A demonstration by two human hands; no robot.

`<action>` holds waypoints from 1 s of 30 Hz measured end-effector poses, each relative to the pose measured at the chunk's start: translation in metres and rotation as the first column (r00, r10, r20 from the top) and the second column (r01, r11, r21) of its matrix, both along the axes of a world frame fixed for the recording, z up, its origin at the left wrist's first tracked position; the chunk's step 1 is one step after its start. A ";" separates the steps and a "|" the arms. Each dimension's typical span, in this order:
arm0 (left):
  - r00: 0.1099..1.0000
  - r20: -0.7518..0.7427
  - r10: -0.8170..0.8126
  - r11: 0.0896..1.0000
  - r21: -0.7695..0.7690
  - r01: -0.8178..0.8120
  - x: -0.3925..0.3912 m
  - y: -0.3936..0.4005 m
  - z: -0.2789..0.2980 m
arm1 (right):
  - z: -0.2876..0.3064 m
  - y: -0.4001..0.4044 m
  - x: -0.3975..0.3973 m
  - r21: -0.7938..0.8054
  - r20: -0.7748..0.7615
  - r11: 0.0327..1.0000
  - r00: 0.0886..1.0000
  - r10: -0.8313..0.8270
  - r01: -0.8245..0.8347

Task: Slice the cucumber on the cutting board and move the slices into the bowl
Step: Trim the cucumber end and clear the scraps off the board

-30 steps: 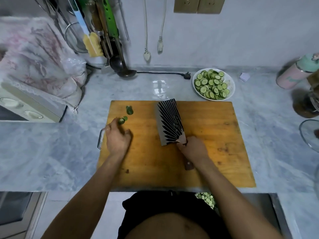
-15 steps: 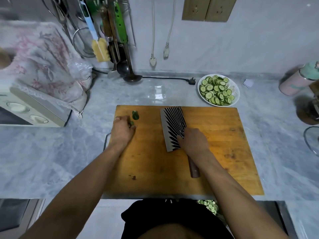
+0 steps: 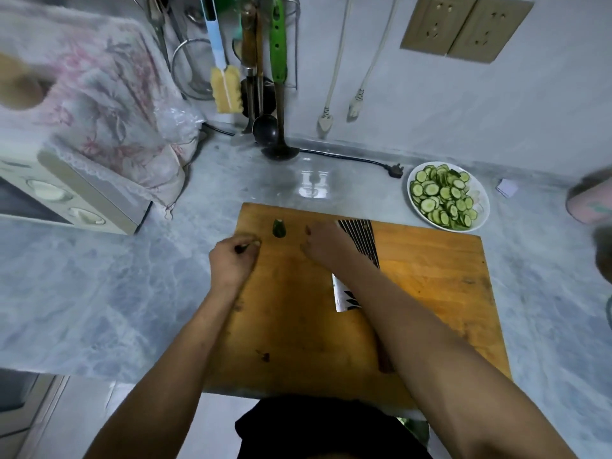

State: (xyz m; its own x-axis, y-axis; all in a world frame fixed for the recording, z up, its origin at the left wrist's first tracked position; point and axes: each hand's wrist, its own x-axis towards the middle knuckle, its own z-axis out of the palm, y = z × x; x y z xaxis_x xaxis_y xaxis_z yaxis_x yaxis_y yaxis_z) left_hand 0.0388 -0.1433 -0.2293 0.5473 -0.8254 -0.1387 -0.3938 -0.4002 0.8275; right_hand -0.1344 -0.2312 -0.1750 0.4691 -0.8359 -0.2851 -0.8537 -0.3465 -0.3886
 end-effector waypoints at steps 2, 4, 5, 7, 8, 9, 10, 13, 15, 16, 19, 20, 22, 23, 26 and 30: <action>0.975 -0.199 0.097 0.995 0.008 -0.097 0.003 0.003 -0.002 | -0.004 -0.011 0.019 -0.047 0.009 0.998 0.999 0.046 -0.045; 0.913 -0.365 0.183 0.982 0.033 -0.183 0.005 0.006 -0.004 | -0.009 -0.017 0.035 0.001 0.056 0.998 0.996 0.068 -0.069; 0.895 -0.398 0.204 0.978 0.047 -0.202 0.007 0.008 -0.004 | -0.010 -0.020 0.042 0.034 0.082 0.996 0.993 0.080 -0.083; 0.897 -0.394 0.203 0.979 0.060 -0.195 0.010 0.013 -0.007 | -0.013 -0.023 0.053 0.053 0.096 0.993 0.990 0.100 -0.106; 0.926 -0.334 0.177 0.984 0.053 -0.169 0.013 0.016 -0.008 | -0.015 -0.022 0.057 0.052 0.106 0.994 0.990 0.092 -0.098; 0.963 -0.238 0.128 0.992 0.045 -0.120 0.016 0.019 -0.009 | -0.018 -0.021 0.059 0.053 0.113 0.995 0.990 0.080 -0.087; 0.988 -0.137 0.067 0.997 0.036 -0.063 0.019 0.020 -0.009 | -0.019 -0.018 0.060 0.062 0.120 0.994 0.990 0.078 -0.086; 0.986 0.100 -0.131 0.991 0.032 0.128 0.021 0.019 -0.009 | -0.025 -0.005 0.049 0.115 0.166 0.984 0.979 0.115 -0.135; 0.956 0.172 -0.240 0.971 0.069 0.231 0.017 0.014 -0.010 | -0.025 0.002 0.037 0.147 0.196 0.976 0.972 0.129 -0.159; 0.939 0.186 -0.289 0.957 0.094 0.275 0.015 0.010 -0.010 | -0.023 0.004 0.029 0.163 0.213 0.976 0.971 0.106 -0.143; 0.880 0.227 -0.417 0.905 0.192 0.379 0.005 0.000 -0.009 | -0.018 0.011 0.001 0.204 0.223 0.979 0.973 -0.062 0.015; 0.868 0.232 -0.440 0.893 0.213 0.396 0.000 -0.003 -0.009 | -0.016 0.014 -0.009 0.196 0.227 0.977 0.965 -0.131 0.086; 0.851 0.242 -0.466 0.879 0.238 0.414 -0.011 -0.004 -0.009 | -0.016 0.023 -0.031 0.141 0.243 0.963 0.935 -0.260 0.231; 0.842 0.253 -0.476 0.873 0.256 0.416 -0.017 -0.004 -0.010 | -0.016 0.029 -0.043 0.112 0.247 0.948 0.916 -0.317 0.298; 0.795 0.376 -0.476 0.876 0.276 0.395 -0.031 -0.001 -0.013 | -0.021 0.051 -0.079 0.023 0.162 0.891 0.878 -0.450 0.453; 0.835 0.335 -0.436 0.898 0.217 0.382 -0.046 0.002 -0.007 | -0.030 0.080 -0.117 0.018 -0.074 0.858 0.857 -0.511 0.513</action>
